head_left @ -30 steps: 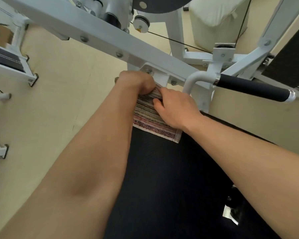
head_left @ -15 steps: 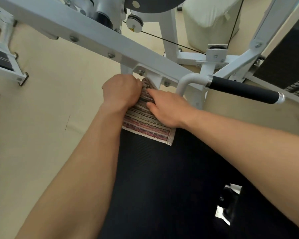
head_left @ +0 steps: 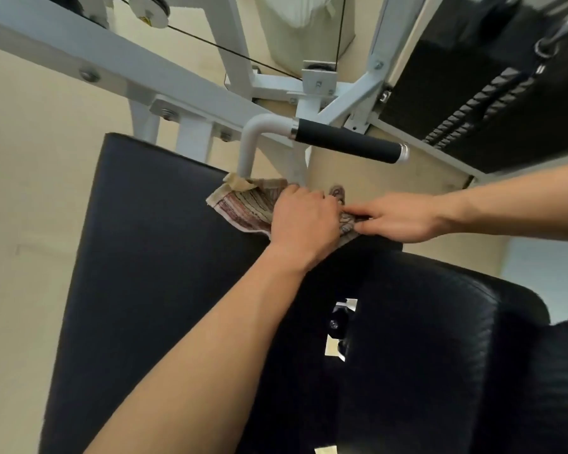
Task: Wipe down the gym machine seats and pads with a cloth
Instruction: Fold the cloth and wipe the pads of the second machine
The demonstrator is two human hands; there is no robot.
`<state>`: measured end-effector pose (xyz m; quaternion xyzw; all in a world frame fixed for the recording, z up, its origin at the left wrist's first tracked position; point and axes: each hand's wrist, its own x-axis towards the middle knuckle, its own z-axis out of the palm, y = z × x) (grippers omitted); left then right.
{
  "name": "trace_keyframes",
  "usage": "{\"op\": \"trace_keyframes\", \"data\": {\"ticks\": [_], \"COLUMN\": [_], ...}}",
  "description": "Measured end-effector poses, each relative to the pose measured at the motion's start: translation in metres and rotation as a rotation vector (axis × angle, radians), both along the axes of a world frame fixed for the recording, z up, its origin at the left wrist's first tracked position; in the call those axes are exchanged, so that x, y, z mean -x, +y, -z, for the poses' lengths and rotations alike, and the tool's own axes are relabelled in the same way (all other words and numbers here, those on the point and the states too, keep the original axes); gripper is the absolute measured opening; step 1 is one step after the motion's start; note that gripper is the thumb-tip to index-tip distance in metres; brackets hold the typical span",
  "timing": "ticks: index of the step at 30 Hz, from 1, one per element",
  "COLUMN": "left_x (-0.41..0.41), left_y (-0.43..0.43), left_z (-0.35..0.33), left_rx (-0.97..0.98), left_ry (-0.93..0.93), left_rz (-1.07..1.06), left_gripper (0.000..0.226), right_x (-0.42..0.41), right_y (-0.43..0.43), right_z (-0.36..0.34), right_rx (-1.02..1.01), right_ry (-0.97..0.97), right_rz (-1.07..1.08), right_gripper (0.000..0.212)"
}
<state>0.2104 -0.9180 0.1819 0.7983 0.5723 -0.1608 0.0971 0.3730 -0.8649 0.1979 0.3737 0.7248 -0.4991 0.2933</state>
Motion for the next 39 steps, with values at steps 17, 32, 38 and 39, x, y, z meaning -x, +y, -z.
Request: {"op": "trace_keyframes", "data": {"ticks": [17, 32, 38, 39], "left_x": [0.003, -0.082, -0.039, -0.041], "left_y": [0.041, 0.050, 0.033, 0.035], "left_z": [0.004, 0.042, 0.019, 0.017], "left_rx": [0.253, 0.672, 0.371, 0.384], "left_ry": [0.097, -0.158, -0.006, 0.011], "left_rz": [-0.053, 0.110, 0.117, 0.116], "left_gripper": [0.045, 0.035, 0.044, 0.042], "right_x": [0.016, -0.045, -0.036, -0.032], "right_y": [-0.006, -0.048, -0.035, -0.033], "right_z": [0.011, 0.046, 0.046, 0.047], "right_rx": [0.019, 0.261, 0.423, 0.414], "right_ry": [0.028, -0.218, -0.200, -0.172], "right_rz": [0.185, 1.040, 1.140, 1.183], "right_gripper": [0.045, 0.019, 0.029, 0.026]}}
